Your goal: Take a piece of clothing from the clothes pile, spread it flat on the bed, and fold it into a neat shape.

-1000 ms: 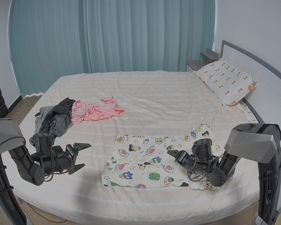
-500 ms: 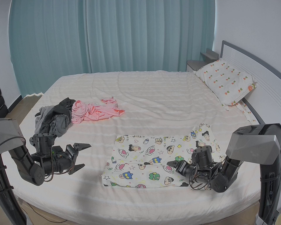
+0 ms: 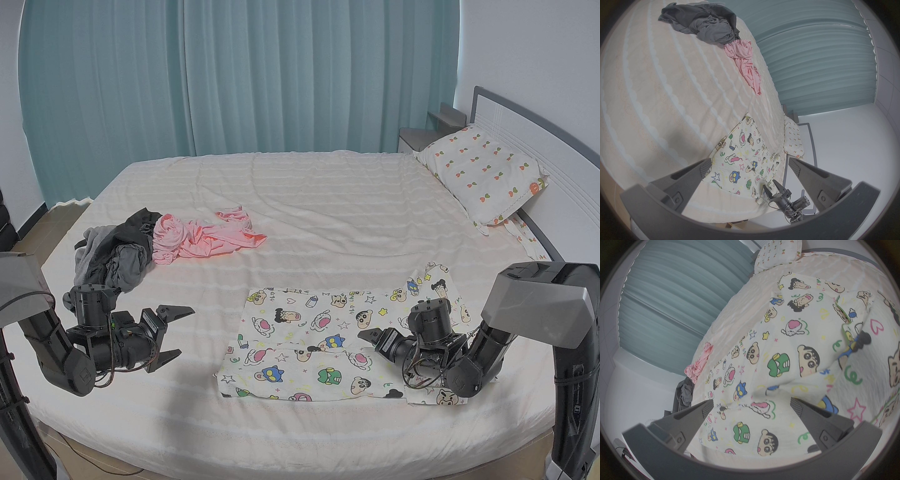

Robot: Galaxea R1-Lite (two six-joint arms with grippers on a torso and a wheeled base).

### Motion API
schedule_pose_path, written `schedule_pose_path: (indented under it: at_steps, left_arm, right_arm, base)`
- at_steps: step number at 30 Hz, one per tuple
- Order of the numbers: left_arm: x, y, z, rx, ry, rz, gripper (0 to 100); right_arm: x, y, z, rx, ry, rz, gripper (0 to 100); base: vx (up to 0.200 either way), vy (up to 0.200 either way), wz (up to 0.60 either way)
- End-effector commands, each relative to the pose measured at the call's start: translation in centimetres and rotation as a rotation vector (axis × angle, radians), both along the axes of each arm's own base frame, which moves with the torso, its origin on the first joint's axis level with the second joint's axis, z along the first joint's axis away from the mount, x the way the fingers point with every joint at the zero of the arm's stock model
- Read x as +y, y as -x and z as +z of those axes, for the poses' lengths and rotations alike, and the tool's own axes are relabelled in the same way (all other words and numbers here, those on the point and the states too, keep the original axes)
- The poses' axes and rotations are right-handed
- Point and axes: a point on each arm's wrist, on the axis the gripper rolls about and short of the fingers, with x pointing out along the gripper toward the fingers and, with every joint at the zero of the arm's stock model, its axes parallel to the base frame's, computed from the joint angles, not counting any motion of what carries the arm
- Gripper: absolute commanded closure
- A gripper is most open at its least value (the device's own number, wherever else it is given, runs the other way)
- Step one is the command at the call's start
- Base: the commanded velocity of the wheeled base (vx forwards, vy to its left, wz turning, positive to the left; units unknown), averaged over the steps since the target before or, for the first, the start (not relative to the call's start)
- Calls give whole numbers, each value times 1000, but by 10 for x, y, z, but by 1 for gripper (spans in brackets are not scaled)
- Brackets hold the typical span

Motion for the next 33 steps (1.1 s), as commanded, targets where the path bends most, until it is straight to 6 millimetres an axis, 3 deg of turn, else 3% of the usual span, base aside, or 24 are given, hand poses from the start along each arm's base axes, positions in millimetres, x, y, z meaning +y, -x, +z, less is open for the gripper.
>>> schedule_pose_path:
  at_steps: [1,12,19,24,33]
  left_arm:
    - [0,0,0,1,1,-1,0]
    - [0,0,-1,3,2,1,0]
    - [0,0,-1,2,0,-1,0]
    - [-1,1,-1,5,0,-3,0]
    - [-4,3,-1,6,-1,-18,0]
  right_arm:
    - [-3,-10,-2,-25,-5,-26,0]
    - [-3,-17,3,-126,-51,-33,0]
    - [-7,-2,13,-124,-27,-11,0]
    - [-12,11,34,-129,-24,28,0]
    - [-18,10,38,-143,-8,26,0]
  base:
    - [0,0,0]
    - [0,0,0]
    - [0,0,0]
    - [0,0,0]
    - [0,0,0]
